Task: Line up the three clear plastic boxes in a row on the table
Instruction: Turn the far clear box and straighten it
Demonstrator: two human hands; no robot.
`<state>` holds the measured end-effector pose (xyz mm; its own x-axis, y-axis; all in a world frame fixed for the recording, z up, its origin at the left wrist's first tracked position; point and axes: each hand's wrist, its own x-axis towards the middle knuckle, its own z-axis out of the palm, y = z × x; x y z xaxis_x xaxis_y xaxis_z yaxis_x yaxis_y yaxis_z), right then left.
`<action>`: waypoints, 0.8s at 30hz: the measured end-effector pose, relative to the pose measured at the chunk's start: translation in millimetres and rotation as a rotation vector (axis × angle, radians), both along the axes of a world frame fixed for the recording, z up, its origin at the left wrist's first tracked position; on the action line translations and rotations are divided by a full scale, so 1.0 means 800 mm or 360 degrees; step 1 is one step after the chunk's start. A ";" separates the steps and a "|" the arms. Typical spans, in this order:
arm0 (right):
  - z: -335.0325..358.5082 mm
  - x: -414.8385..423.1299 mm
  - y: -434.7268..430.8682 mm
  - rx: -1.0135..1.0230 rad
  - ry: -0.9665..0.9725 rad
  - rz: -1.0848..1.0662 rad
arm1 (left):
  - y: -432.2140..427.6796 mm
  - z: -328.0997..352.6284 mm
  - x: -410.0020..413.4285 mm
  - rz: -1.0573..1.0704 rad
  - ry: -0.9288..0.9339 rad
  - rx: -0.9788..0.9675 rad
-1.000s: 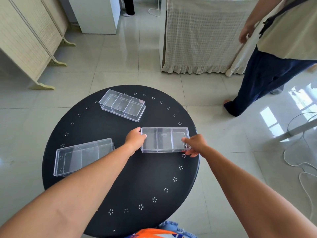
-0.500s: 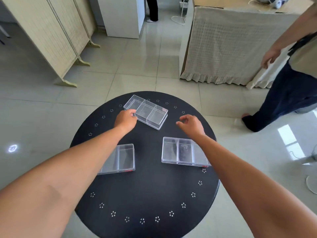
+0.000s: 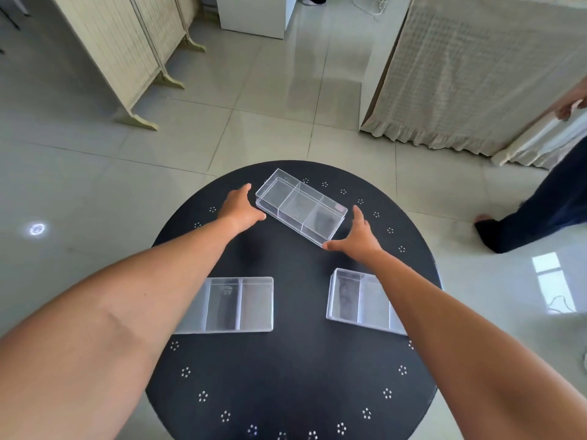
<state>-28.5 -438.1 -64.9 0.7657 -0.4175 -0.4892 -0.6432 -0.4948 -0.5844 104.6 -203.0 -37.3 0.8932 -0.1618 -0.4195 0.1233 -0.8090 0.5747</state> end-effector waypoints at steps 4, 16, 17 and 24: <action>-0.018 0.011 -0.004 0.0083 -0.0020 -0.0012 | -0.003 -0.022 0.020 -0.0042 0.0142 -0.0160; -0.032 0.020 -0.012 0.0152 -0.0039 0.0054 | -0.015 -0.057 0.033 -0.0086 0.0292 -0.0455; -0.031 0.021 -0.012 0.0210 -0.0078 0.0044 | -0.014 -0.057 0.033 -0.0071 0.0288 -0.0484; 0.002 0.037 -0.030 0.0696 -0.0272 -0.0184 | -0.001 -0.028 0.043 -0.0009 0.0095 -0.0540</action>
<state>1.0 -462.3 -63.7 0.8114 -0.2876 -0.5089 -0.5559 -0.1101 -0.8239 139.3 -203.9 -60.0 0.8674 -0.3057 -0.3927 0.1613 -0.5738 0.8029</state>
